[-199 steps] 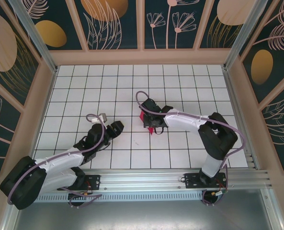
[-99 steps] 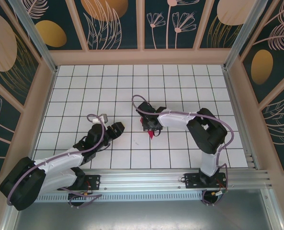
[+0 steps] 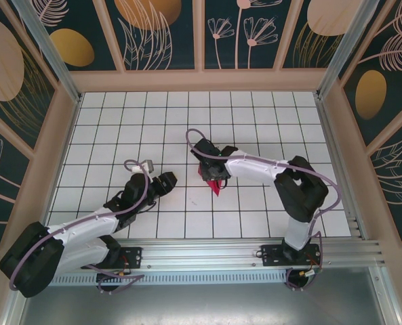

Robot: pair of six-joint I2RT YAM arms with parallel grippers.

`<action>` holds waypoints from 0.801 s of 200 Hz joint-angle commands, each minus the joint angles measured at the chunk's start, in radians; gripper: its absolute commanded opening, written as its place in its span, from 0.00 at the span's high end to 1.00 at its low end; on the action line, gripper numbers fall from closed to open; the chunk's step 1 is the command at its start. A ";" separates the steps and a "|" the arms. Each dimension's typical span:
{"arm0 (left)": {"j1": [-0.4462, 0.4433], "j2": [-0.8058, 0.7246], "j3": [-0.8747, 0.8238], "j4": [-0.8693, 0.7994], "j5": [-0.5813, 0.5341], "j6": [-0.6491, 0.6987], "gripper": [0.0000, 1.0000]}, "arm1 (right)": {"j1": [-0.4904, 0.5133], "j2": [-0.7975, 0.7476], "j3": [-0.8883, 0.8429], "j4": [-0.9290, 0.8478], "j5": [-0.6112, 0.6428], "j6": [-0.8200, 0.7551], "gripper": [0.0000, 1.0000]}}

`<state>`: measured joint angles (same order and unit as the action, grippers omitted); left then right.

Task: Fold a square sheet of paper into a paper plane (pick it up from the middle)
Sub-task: Move the paper plane to the center of the table.

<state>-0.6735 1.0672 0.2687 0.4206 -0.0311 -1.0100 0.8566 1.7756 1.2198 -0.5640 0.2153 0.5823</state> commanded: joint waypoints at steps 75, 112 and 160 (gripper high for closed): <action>-0.005 -0.030 0.055 -0.088 -0.030 0.055 0.45 | -0.032 -0.224 0.013 -0.010 0.057 -0.081 0.58; -0.005 -0.070 0.046 -0.129 -0.066 0.060 0.43 | -0.072 -0.161 -0.064 0.077 -0.058 -0.104 0.57; -0.004 -0.122 0.039 -0.171 -0.090 0.067 0.40 | -0.074 -0.040 -0.068 0.103 -0.044 -0.110 0.56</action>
<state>-0.6735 0.9737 0.2996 0.2951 -0.0906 -0.9695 0.7830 1.6936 1.1622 -0.4950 0.1837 0.4942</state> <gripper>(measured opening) 0.592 0.435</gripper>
